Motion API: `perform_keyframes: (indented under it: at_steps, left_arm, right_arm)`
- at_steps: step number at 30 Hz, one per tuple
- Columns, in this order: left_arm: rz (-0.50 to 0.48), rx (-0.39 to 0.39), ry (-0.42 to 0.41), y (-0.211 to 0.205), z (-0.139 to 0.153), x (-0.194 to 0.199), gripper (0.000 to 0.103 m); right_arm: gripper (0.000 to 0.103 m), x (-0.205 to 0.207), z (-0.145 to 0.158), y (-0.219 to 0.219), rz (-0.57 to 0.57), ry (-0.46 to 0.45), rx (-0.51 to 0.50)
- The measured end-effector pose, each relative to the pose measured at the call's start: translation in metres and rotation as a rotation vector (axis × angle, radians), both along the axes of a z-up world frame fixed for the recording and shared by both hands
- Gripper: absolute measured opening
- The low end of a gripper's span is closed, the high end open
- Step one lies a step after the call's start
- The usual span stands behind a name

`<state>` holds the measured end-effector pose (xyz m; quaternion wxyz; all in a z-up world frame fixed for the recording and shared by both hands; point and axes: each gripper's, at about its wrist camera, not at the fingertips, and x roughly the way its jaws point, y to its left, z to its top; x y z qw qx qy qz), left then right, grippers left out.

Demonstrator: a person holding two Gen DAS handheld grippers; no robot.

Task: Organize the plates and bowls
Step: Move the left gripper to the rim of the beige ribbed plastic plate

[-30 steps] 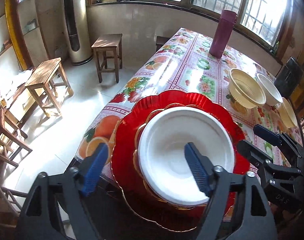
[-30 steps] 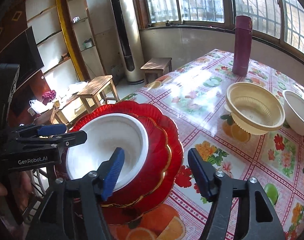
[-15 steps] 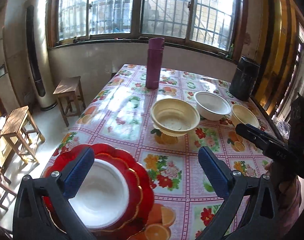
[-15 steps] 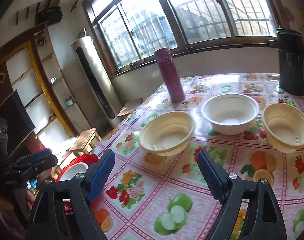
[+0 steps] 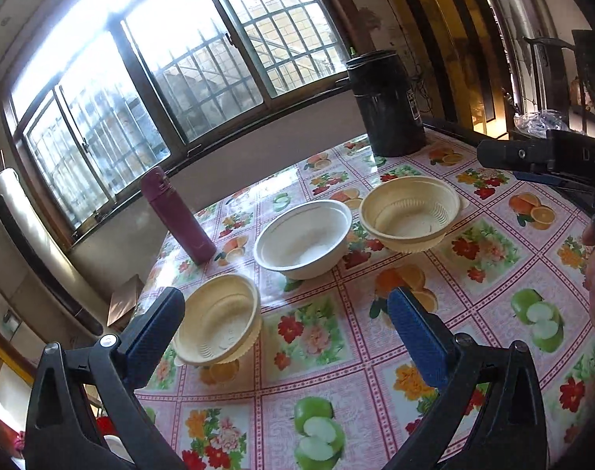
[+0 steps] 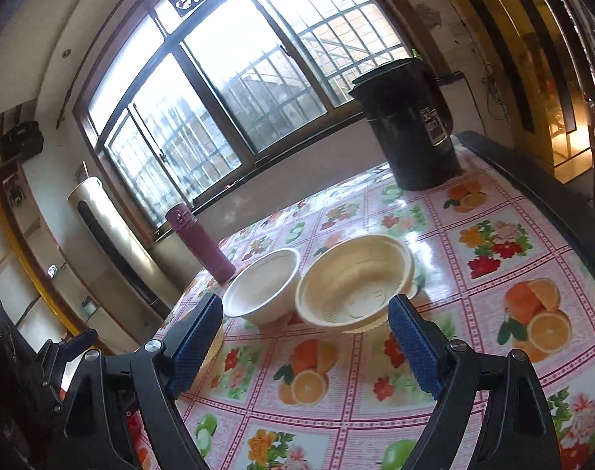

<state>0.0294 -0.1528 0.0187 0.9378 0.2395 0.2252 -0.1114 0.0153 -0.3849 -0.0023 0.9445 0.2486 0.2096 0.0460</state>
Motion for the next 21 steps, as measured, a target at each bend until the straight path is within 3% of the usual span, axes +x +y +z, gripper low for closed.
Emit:
perform_keyframes:
  at_steps: [7, 21]
  left_arm:
    - [0.011, -0.075, 0.048, -0.025, -0.003, 0.023, 0.103]
    - [0.081, -0.154, 0.163, -0.002, -0.029, 0.061, 0.103]
  right_arm:
    - [0.088, -0.007, -0.004, -0.038, -0.062, 0.022, 0.018]
    - [0.088, 0.009, -0.019, -0.019, -0.043, 0.102, -0.03]
